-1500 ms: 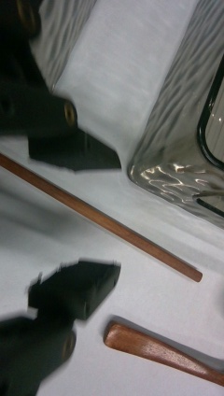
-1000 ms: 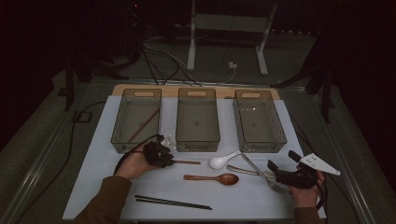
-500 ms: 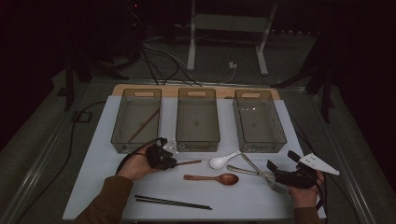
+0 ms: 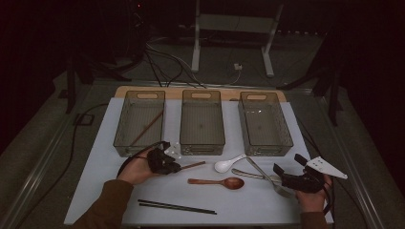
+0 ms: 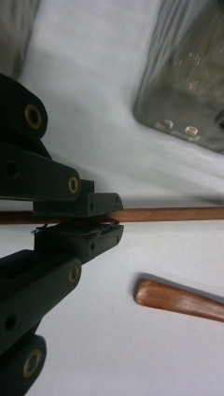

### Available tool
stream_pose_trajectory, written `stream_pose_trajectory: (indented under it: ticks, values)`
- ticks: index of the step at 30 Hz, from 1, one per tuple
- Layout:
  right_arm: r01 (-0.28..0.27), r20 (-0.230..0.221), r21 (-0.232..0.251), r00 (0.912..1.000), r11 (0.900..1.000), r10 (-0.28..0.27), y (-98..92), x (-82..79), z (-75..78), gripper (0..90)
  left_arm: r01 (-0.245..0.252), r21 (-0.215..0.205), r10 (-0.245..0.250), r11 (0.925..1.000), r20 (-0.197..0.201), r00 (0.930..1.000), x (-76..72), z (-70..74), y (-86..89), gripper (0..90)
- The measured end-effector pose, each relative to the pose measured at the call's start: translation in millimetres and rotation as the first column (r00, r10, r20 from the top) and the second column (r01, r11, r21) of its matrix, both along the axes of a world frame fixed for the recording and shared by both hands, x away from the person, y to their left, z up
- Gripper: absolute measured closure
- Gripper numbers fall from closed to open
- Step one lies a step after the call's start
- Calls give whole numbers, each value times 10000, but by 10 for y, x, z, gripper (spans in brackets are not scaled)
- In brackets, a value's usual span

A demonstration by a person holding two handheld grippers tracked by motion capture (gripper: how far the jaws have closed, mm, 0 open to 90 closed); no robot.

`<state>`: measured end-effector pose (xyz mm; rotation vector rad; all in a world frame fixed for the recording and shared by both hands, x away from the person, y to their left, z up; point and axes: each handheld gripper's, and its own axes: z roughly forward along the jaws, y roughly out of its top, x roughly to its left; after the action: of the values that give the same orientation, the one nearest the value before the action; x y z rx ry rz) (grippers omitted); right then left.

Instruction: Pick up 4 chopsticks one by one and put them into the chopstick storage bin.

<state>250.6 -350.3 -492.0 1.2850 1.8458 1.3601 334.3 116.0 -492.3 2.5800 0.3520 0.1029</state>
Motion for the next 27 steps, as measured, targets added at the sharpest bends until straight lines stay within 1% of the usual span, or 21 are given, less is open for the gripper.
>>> stream_pose_trajectory:
  ticks: [1, 3, 4, 5, 9, 10, 11, 12, 15, 16, 17, 19, 20, 21, 22, 24, 27]
  values:
    - [5, 0, 9, 10000, 10000, -5, 0, -1, 1, 0, -20, -60, 20, 10000, 25, 10000, -3, 18, 11, 858]
    - [16, 17, -1, 10000, 10000, -16, -4, -1, 1, 0, -10, -35, 10, 10000, -23, 10000, -5, 55, 26, 858]
    - [29, 7, 9, 10000, 10000, -29, -5, 0, 1, 0, -28, -28, 28, 10000, 60, 10000, -11, 78, 32, 858]
    - [33, 5, 9, 10000, 10000, -33, -6, 0, 1, 0, -7, -87, 7, 10000, 2, 10000, -11, 100, 43, 858]
    - [37, 27, 24, 10000, 10000, -37, -8, -5, 3, 0, -88, -419, 92, 9991, 101, 9999, -14, 206, 97, 858]
    - [52, 29, 35, 10000, 10000, -52, -9, -5, 3, 0, -90, -500, 93, 9987, 71, 9999, -13, 232, 115, 858]
    - [52, 29, 39, 10000, 10000, -52, -10, -4, 3, 0, -163, -546, 172, 9984, 161, 9997, -13, 260, 133, 858]
    - [60, 28, 50, 10000, 10000, -60, -11, -4, 3, 0, -197, -624, 204, 9979, 96, 9997, -8, 285, 153, 858]
    - [59, 31, 49, 10000, 10000, -59, -12, -4, 3, 0, -249, -796, 258, 9965, 112, 9996, -6, 364, 211, 858]
    - [57, 29, 44, 10000, 10000, -57, -11, -4, 3, 0, -292, -868, 308, 9958, 171, 9994, -11, 390, 227, 858]
    - [53, 28, 45, 10000, 10000, -53, -11, -4, 3, 0, -277, -962, 290, 9950, 116, 9995, -8, 417, 247, 858]
    - [54, 31, 40, 10000, 10000, -54, -10, -4, 3, 0, -394, -1077, 419, 9934, 207, 9989, -5, 473, 286, 857]
    - [52, 29, 41, 10000, 10000, -52, -10, -4, 3, 0, -409, -1149, 434, 9925, 191, 9989, 0, 501, 305, 857]
    - [59, 27, 35, 10000, 10000, -59, -10, -4, 3, 0, -472, -1184, 508, 9918, 272, 9983, 2, 531, 323, 857]
    - [60, 34, 38, 10000, 10000, -60, -10, -5, 3, 0, -528, -1234, 563, 9910, 255, 9981, 7, 558, 341, 857]
    - [66, 35, 53, 10000, 10000, -66, -11, -6, 4, 0, -647, -1238, 695, 9902, 343, 9970, 18, 615, 377, 857]
    - [63, 30, 44, 10000, 10000, -64, -10, -5, 3, 0, -852, -1284, 904, 9881, 354, 9953, 44, 691, 433, 857]
